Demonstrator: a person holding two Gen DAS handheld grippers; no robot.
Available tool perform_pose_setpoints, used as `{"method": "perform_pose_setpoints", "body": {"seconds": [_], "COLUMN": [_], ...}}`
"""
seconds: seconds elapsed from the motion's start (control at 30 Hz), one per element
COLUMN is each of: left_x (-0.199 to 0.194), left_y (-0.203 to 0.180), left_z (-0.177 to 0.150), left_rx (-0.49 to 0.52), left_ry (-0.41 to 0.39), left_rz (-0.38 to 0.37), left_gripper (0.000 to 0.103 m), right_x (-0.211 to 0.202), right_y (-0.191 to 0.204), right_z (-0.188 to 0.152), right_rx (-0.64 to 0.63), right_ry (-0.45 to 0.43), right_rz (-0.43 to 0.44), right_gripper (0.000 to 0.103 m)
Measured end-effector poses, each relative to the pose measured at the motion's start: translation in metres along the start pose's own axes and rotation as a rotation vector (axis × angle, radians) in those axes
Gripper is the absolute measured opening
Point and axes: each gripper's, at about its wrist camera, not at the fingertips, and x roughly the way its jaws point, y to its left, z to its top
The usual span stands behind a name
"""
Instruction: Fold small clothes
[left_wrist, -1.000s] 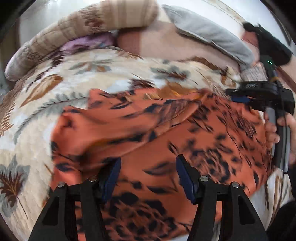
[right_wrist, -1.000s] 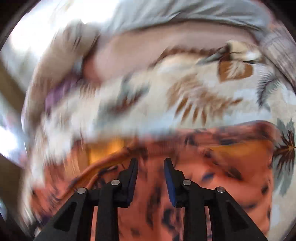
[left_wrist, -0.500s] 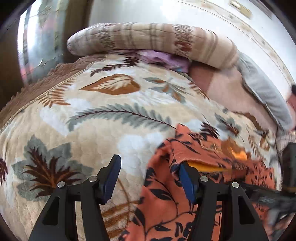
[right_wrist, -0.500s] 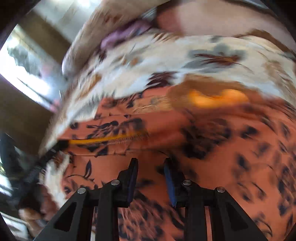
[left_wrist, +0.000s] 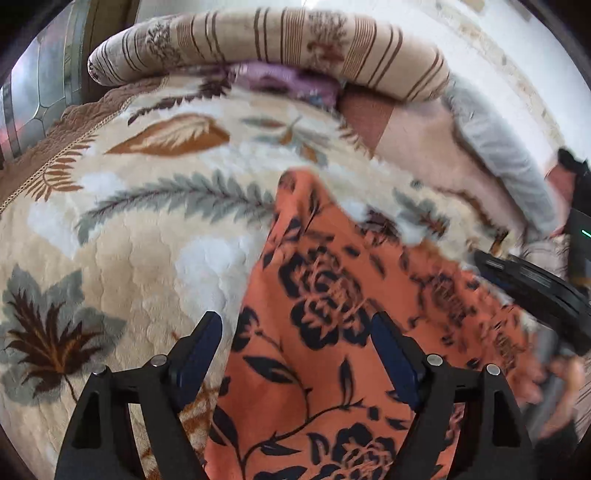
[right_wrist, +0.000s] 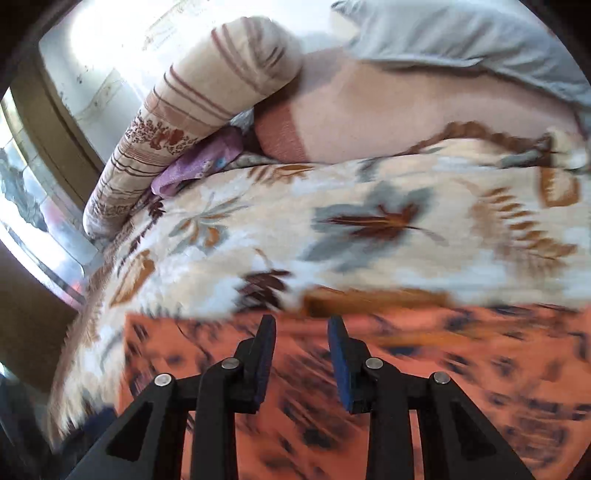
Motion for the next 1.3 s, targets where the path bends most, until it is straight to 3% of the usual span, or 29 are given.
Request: {"method": "perform_pose_setpoints", "body": {"seconds": [0.17, 0.23, 0.4, 0.5, 0.63, 0.77, 0.87, 1.07, 1.3], "left_x": [0.013, 0.016, 0.016, 0.022, 0.028, 0.028, 0.028, 0.023, 0.01], "left_y": [-0.01, -0.016, -0.035, -0.038, -0.026, -0.027, -0.027, -0.028, -0.026], "left_z": [-0.014, -0.019, -0.03, -0.034, -0.037, -0.04, -0.04, -0.04, -0.045], "left_rx": [0.09, 0.116, 0.247, 0.266, 0.172, 0.173, 0.165, 0.161, 0.186], "left_ry": [0.024, 0.02, 0.01, 0.013, 0.011, 0.0, 0.0, 0.044, 0.058], "left_rz": [0.143, 0.159, 0.209, 0.235, 0.23, 0.232, 0.235, 0.235, 0.22], "left_gripper": [0.083, 0.083, 0.084, 0.093, 0.103, 0.103, 0.103, 0.103, 0.103], "right_x": [-0.063, -0.078, -0.062, -0.071, -0.077, -0.037, -0.048, -0.093, -0.129], "right_y": [-0.078, -0.115, -0.181, -0.174, -0.169, -0.192, -0.186, -0.163, -0.111], "right_z": [-0.022, -0.03, -0.055, -0.045, -0.028, -0.029, -0.02, -0.029, -0.079], "right_rx": [0.063, 0.123, 0.27, 0.251, 0.237, 0.293, 0.283, 0.304, 0.213], "right_ry": [0.009, 0.023, 0.116, 0.071, -0.048, 0.043, 0.027, -0.016, 0.011], "right_rz": [-0.115, -0.176, -0.168, -0.175, -0.181, -0.206, -0.211, -0.104, -0.062], "right_gripper": [0.032, 0.032, 0.031, 0.032, 0.033, 0.035, 0.035, 0.035, 0.035]}}
